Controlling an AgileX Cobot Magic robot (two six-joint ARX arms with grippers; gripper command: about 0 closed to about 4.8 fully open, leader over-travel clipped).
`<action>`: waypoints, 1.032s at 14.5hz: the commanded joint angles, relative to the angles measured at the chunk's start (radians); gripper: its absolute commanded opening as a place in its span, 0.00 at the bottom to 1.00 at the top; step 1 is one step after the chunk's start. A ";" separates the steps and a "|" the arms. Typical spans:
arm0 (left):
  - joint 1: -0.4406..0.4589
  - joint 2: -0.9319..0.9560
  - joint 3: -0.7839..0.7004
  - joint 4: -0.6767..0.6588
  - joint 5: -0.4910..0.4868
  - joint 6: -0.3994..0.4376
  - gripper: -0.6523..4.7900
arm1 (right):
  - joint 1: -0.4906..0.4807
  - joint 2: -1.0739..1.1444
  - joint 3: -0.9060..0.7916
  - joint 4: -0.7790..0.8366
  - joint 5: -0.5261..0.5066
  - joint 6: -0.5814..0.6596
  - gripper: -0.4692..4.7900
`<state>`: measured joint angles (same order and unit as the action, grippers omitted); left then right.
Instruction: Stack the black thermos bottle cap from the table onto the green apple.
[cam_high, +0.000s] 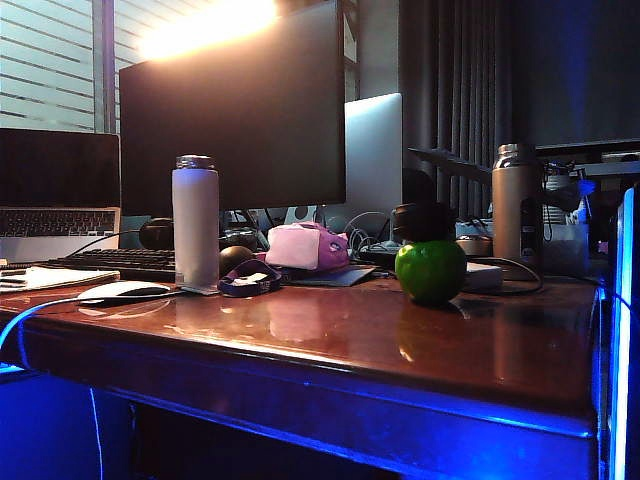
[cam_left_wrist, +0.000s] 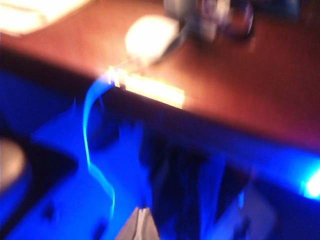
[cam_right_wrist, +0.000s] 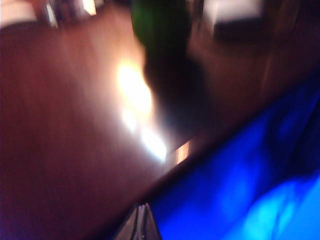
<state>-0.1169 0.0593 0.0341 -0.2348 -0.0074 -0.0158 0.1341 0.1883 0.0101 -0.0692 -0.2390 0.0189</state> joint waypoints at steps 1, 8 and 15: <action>0.037 -0.059 -0.009 0.023 0.009 0.005 0.11 | -0.069 -0.117 -0.004 0.016 -0.002 0.004 0.08; 0.083 -0.059 -0.028 0.053 0.008 0.004 0.11 | -0.192 -0.186 -0.004 0.013 0.001 0.004 0.08; 0.010 -0.059 -0.028 0.053 0.009 0.004 0.11 | -0.235 -0.186 -0.004 0.013 0.000 0.003 0.08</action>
<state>-0.0959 0.0036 0.0147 -0.1753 -0.0025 -0.0158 -0.0967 0.0032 0.0101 -0.0689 -0.2386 0.0189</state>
